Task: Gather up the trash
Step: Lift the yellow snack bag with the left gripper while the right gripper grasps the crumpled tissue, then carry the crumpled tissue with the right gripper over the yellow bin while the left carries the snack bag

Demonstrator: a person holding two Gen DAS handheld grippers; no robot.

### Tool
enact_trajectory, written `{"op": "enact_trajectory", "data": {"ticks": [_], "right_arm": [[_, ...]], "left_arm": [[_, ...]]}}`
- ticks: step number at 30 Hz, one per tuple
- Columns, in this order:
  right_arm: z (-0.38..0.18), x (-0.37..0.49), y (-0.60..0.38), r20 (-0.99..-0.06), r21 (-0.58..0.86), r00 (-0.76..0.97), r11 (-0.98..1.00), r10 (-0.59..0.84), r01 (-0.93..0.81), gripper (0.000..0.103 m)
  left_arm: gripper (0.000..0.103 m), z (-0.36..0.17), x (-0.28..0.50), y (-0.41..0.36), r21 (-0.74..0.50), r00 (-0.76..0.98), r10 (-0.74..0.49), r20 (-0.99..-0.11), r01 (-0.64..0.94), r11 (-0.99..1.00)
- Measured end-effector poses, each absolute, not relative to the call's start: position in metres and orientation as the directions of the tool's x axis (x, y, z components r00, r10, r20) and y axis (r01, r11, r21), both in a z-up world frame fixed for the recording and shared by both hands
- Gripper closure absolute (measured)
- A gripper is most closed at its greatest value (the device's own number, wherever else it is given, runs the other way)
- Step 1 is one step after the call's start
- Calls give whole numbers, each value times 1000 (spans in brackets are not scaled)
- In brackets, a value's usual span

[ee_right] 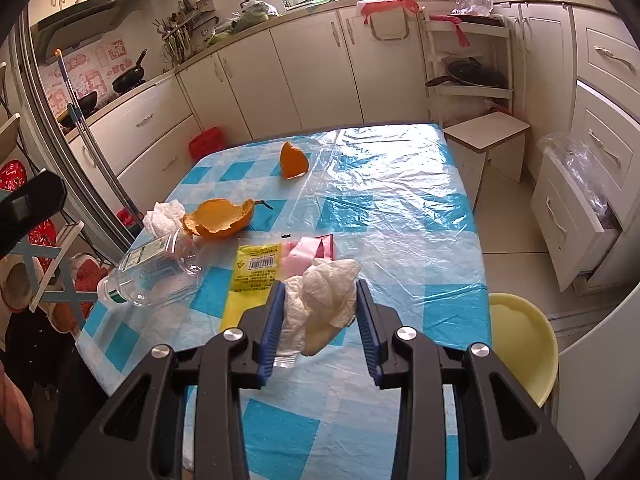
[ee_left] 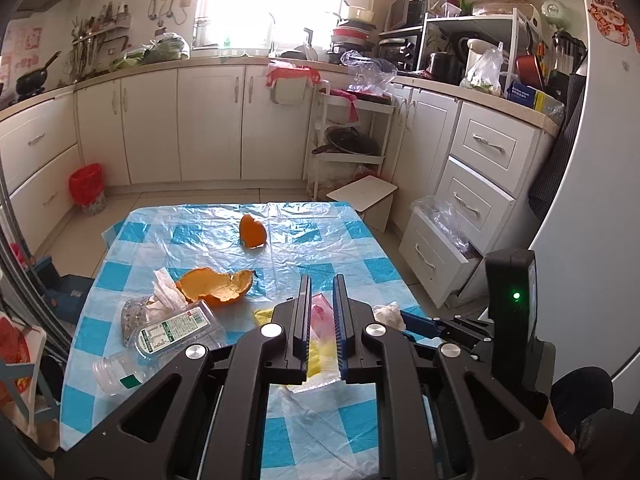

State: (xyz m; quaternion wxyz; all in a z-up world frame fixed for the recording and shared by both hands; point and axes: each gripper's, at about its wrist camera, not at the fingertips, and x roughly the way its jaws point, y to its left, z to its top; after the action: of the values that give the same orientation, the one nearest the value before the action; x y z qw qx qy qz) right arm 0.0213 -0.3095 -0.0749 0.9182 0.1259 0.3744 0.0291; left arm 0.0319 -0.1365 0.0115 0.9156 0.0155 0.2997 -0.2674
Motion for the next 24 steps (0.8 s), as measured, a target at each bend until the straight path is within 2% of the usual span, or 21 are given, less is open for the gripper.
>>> {"op": "enact_trajectory", "data": {"ticks": [3,5,6,7,11,15,19,24], "right_arm": [[-80,21,-315,-689,257,711,965,141,57,67],[-86,23,-320,-701,267,700,961,139,76,67],[-88,24,-323,-705,273,695,958,141,83,67],[-90,25,-325,-709,275,691,957,139,90,67],[-95,27,-326,-730,248,674,963,117,102,67],[-105,31,-322,-762,209,640,973,98,100,67],[-115,34,-322,-781,202,616,975,102,95,67],[-115,34,-313,-782,158,617,985,84,66,66]], "left_arm": [[90,-10,50,-134,-165,598,-483,-639,507,846],[72,-32,60,-133,-190,541,-472,-696,496,847],[60,-43,64,-131,-204,524,-464,-714,478,854],[56,-54,69,-129,-228,501,-460,-733,456,860],[49,-96,80,-130,-284,416,-454,-788,408,868],[45,-122,95,-131,-362,367,-476,-799,339,868],[39,-133,111,-129,-454,376,-525,-763,266,850],[38,-136,124,-137,-546,366,-601,-711,251,799]]}}
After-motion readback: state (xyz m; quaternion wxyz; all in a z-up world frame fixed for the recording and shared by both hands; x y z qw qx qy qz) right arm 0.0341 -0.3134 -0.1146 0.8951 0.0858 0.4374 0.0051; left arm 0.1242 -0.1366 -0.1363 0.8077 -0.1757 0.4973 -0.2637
